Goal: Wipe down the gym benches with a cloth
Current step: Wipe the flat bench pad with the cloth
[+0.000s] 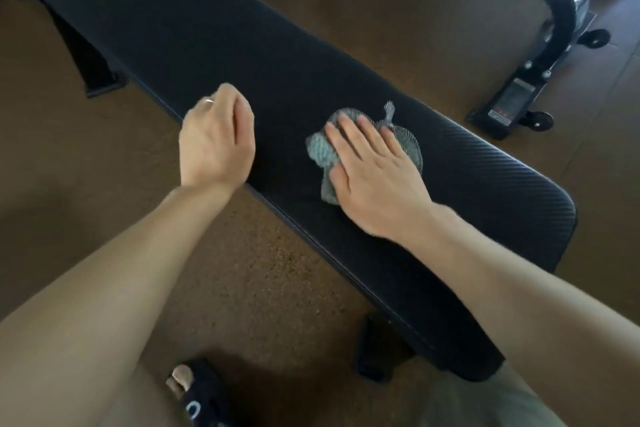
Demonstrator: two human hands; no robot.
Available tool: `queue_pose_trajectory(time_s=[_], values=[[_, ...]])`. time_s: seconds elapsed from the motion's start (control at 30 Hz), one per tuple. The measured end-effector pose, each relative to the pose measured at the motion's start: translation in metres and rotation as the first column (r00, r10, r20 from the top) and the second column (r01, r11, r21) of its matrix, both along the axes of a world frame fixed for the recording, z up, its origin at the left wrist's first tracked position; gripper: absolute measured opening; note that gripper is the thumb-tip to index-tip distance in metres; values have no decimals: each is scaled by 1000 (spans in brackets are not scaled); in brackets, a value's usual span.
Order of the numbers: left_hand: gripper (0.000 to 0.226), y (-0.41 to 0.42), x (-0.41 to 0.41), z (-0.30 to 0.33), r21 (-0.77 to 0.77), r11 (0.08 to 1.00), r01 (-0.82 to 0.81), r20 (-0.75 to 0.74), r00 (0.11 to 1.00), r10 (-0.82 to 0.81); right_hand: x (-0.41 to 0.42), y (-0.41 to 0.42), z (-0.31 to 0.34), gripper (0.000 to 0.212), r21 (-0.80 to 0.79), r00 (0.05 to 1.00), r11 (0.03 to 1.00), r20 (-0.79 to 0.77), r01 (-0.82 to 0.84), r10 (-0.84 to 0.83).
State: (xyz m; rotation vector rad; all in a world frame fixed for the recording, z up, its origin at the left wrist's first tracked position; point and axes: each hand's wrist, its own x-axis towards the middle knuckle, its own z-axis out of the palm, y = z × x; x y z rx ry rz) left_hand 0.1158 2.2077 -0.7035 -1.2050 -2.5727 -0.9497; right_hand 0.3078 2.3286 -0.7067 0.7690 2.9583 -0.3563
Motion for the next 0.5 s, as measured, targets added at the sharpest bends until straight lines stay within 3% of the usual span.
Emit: queue_pose_trajectory(time_s=[0.2, 0.37, 0.5], values=[[38, 27, -76, -6, -177, 975, 135, -101, 983, -155, -78, 16, -8, 61, 27, 951, 951, -9, 309, -308], [33, 39, -91, -15, -176, 971, 165, 40, 986, -160, -66, -71, -3, 61, -9, 919, 920, -40, 392, -392], [36, 34, -86, -11, -201, 963, 179, 38, 984, -175, -70, -137, -8, 62, 36, 895, 895, -45, 445, -444]])
